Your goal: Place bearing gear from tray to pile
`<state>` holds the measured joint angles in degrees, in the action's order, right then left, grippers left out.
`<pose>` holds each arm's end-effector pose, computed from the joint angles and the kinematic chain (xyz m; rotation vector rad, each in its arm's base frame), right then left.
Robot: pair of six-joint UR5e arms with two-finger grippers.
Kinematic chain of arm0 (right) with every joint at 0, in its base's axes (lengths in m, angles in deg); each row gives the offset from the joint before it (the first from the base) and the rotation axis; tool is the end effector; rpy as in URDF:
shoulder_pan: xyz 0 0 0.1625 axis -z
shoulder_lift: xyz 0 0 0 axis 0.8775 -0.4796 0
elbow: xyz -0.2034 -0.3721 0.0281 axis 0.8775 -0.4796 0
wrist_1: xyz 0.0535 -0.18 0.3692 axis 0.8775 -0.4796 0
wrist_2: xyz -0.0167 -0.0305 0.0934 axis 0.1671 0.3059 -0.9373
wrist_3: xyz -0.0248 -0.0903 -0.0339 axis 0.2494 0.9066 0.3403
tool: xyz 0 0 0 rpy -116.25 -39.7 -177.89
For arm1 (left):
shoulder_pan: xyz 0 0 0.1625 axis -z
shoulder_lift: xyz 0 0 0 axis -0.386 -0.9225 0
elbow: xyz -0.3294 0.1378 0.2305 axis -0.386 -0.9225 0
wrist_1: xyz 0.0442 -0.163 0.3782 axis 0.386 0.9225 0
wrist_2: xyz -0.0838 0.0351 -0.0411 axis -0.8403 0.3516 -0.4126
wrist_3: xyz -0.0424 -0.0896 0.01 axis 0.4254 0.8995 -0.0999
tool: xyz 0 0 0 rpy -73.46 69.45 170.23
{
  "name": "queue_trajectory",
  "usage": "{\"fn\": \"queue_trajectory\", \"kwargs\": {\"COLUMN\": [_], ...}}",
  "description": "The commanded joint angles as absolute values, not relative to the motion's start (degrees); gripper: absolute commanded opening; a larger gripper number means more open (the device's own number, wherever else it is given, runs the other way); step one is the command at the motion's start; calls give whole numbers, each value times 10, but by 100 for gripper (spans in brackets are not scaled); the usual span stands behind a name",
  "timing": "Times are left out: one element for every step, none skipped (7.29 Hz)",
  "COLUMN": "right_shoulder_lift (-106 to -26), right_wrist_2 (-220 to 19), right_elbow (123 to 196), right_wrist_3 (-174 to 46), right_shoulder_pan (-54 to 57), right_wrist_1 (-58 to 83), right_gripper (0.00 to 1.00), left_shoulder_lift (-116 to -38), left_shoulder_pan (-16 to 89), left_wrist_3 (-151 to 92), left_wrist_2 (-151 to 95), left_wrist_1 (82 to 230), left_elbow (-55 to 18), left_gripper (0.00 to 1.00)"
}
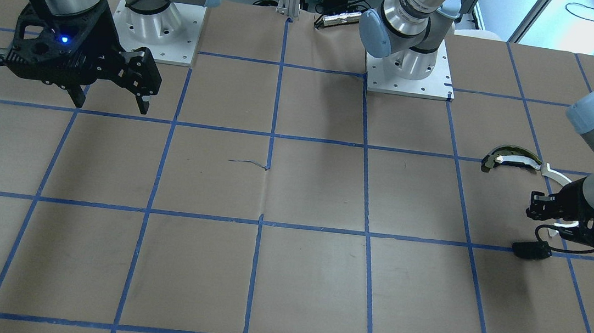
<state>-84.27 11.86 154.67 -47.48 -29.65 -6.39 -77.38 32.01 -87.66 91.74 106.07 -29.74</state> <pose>0.1432 -0.5130 0.4970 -0.0252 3.1261 -0.1527 0.2268 -0.5271 0.2380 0.2370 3.1049 0.3244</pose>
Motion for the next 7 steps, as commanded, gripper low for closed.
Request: {"fn": "queue_trajectory", "kwargs": {"right_shoulder_lift": [-843,-843,-843,-843,-843,-842,-842], "right_wrist_2": [119,119,121,121,119,119,119], "right_elbow": [1546,1546,1545,1545,1545,1545,1546], "right_wrist_3": [-475,-475,-475,-475,-475,-474,-473], "right_shoulder_pan": [-296,-296,-297,-297,-297,-296,-296], "right_wrist_1": [-64,-64,-64,-63,-64,-64,-65], "right_gripper": [100,100,100,100,100,100,100], "left_shoulder_lift": [-793,-804,-817,-818,-821,-824,-827], "left_shoulder_pan": [294,292,292,291,290,290,289], "left_wrist_3": [-879,-878,-870,-870,-868,-868,-866], "left_wrist_2": [914,916,917,917,919,919,920], "left_wrist_1": [1058,1055,1054,1054,1055,1055,1054], "left_elbow": [-304,-305,-304,-304,-305,-305,-305], "left_gripper": [0,0,0,0,0,0,0]}}
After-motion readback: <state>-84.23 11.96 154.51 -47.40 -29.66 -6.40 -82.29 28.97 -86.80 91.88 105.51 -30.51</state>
